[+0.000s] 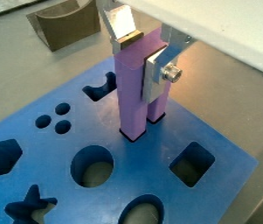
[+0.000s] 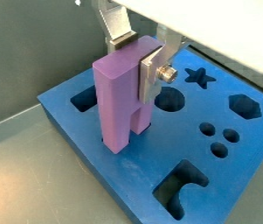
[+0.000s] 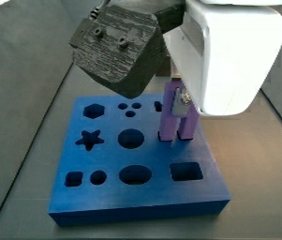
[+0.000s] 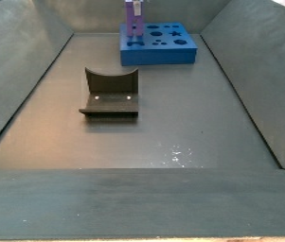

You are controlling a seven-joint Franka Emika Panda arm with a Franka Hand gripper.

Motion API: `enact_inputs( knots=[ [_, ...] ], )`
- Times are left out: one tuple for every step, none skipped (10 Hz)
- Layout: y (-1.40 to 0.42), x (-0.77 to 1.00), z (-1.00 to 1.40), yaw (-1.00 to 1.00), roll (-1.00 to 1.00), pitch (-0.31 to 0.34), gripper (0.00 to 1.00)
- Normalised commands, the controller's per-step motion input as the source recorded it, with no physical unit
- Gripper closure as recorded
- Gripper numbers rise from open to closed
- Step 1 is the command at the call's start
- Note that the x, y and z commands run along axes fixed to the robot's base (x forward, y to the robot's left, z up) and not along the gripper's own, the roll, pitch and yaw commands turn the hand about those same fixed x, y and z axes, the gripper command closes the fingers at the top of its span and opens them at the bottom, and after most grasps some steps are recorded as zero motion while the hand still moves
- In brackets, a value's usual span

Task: Pick up the double-square object. Move up. Place the double-square object on the fixture. Regrasp the double-square object. Move to above the board. Insert the double-square object.
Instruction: Insert the double-square object.

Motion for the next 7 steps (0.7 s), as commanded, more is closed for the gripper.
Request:
enact_inputs(
  knots=[
    [0.0,0.06,-0.64,0.0,0.0,0.0,1.0],
    [0.0,0.0,-0.82,-0.02,0.0,0.0,1.0],
    [0.04,0.0,-0.71,-0.17,0.0,0.0,1.0],
    [0.03,0.0,-0.63,-0.2,-0.09,0.0,1.0],
    [0.03,0.0,-0.61,-0.23,-0.13,0.0,1.0],
    [0.04,0.0,-0.63,-0.26,-0.13,0.0,1.0],
    [0.01,0.0,-0.59,-0.23,-0.06,0.0,1.0]
  ],
)
